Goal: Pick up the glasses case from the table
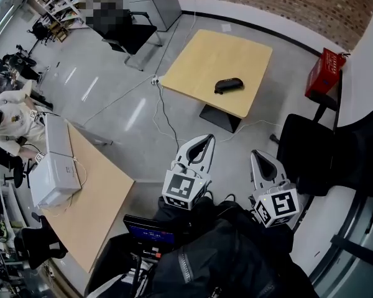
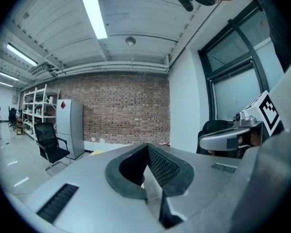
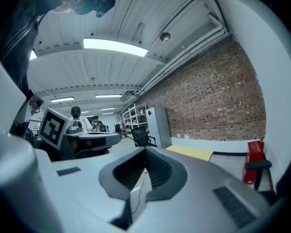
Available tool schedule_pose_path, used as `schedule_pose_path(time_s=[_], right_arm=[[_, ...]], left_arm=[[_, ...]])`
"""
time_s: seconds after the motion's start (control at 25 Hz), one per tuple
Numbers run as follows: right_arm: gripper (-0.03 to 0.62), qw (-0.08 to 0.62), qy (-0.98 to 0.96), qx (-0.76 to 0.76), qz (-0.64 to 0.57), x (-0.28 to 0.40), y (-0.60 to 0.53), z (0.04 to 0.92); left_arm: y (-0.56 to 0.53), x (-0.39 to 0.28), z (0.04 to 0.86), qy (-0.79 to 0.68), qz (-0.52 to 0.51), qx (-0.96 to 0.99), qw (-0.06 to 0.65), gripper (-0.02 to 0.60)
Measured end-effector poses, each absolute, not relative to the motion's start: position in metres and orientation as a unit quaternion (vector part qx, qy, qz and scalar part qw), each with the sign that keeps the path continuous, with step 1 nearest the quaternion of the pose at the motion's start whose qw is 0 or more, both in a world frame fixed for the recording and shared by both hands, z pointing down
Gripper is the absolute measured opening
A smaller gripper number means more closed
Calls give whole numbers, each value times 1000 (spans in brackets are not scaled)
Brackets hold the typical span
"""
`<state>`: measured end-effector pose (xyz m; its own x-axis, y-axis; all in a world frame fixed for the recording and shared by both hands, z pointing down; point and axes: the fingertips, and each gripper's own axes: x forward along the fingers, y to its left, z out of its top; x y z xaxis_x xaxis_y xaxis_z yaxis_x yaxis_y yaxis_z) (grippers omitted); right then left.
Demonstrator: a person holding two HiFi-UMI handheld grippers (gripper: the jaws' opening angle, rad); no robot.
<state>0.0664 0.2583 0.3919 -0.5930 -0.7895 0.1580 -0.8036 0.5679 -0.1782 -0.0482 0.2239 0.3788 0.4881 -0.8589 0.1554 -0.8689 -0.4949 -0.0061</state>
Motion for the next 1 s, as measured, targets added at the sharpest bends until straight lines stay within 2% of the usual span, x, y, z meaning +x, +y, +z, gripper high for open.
schedule_pose_path(time_s=[0.4, 1.0], right_arm=[[5, 48, -879, 453, 141, 65, 240, 411], [5, 64, -863, 487, 115, 35, 135, 395]], left_arm=[[204, -45, 398, -491, 79, 865, 61, 0], [86, -55, 389, -433, 70, 897, 58, 0]])
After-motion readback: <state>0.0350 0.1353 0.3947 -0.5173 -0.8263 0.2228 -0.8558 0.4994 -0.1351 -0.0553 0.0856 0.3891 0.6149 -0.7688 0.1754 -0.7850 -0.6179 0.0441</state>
